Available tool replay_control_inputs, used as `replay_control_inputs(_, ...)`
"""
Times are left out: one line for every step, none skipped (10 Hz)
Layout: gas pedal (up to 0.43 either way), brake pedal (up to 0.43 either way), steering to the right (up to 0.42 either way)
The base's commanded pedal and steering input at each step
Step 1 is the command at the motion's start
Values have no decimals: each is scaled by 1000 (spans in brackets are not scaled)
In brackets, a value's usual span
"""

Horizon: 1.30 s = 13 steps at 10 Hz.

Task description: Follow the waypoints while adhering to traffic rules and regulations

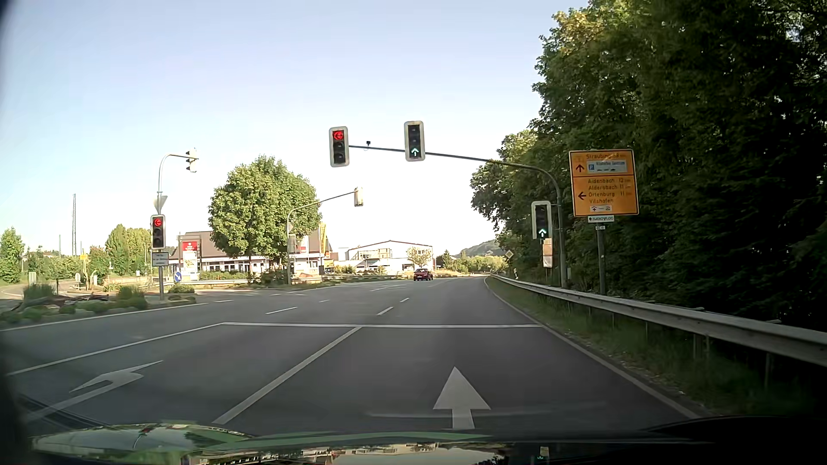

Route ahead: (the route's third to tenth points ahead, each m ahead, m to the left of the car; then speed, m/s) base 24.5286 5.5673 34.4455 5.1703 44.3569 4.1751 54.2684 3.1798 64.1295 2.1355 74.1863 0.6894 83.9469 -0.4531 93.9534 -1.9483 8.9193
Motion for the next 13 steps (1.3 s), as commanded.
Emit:
replay_control_inputs(350, 0, 1)
replay_control_inputs(350, 0, 0)
replay_control_inputs(350, 0, 1)
replay_control_inputs(350, 0, 1)
replay_control_inputs(350, 0, 1)
replay_control_inputs(350, 0, 1)
replay_control_inputs(350, 0, 1)
replay_control_inputs(339, 0, 1)
replay_control_inputs(339, 0, 1)
replay_control_inputs(339, 0, 1)
replay_control_inputs(339, 0, 1)
replay_control_inputs(339, 0, 1)
replay_control_inputs(339, 0, 1)
